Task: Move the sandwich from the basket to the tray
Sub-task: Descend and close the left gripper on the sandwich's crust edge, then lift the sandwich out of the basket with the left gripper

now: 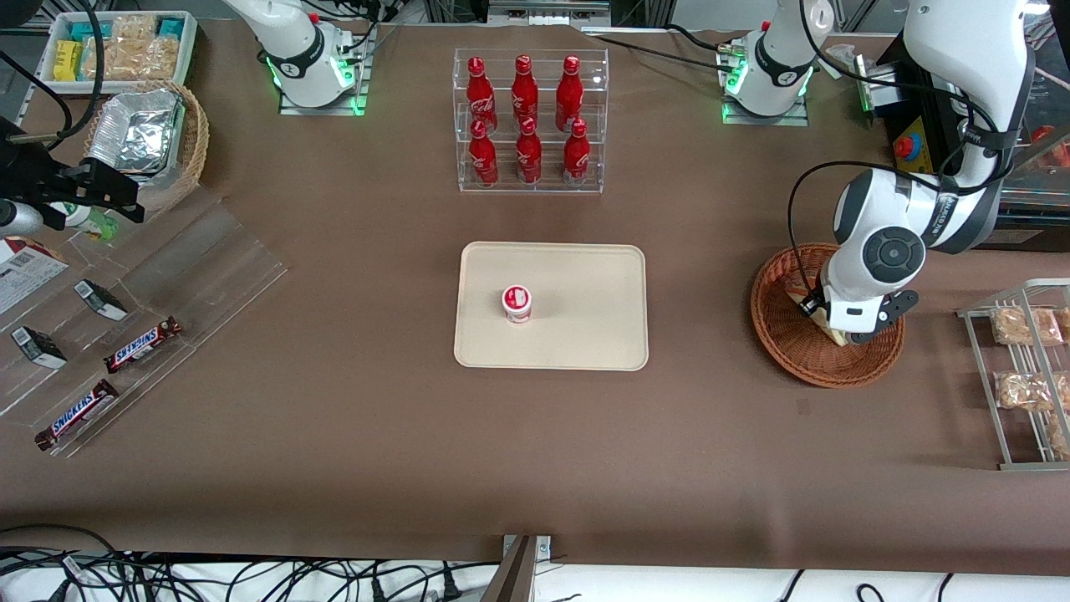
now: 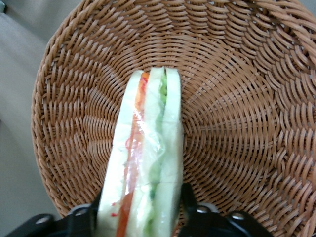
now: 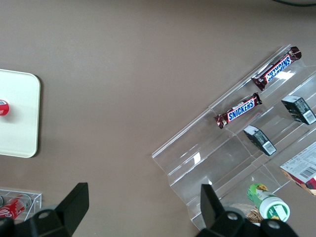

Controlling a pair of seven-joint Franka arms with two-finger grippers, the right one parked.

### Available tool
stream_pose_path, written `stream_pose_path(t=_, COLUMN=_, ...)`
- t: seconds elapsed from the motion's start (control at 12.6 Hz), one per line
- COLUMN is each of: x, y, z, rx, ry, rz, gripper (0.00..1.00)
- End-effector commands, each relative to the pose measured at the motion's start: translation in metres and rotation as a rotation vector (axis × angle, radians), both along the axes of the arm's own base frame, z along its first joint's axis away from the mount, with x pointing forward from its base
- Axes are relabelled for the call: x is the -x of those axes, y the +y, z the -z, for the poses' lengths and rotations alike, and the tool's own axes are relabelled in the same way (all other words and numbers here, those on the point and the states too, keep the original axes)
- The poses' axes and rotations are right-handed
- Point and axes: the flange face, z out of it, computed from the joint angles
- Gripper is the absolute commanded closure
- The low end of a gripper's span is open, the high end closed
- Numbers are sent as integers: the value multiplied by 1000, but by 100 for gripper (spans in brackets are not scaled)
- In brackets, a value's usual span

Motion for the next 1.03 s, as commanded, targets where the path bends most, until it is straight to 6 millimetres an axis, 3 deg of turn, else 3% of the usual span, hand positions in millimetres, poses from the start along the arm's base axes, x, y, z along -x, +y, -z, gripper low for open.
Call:
stream_pose_path(t=0.0, x=6, y=0, z=-7, rx=-6, ry=-14, rz=2, gripper=46)
stream_pose_path(t=0.24, x=6, y=-1, z=-7, rx=-6, ry=-15, rz=3, gripper=47)
stream_pose_path(t=0.56, x=4, y=-1, z=-12, rx=-6, ry=-20, rz=7, gripper=57)
stream_pose_path(t=0.95, x=2, y=-3, z=-26, rx=-8, ry=-26, rz=26, gripper=58)
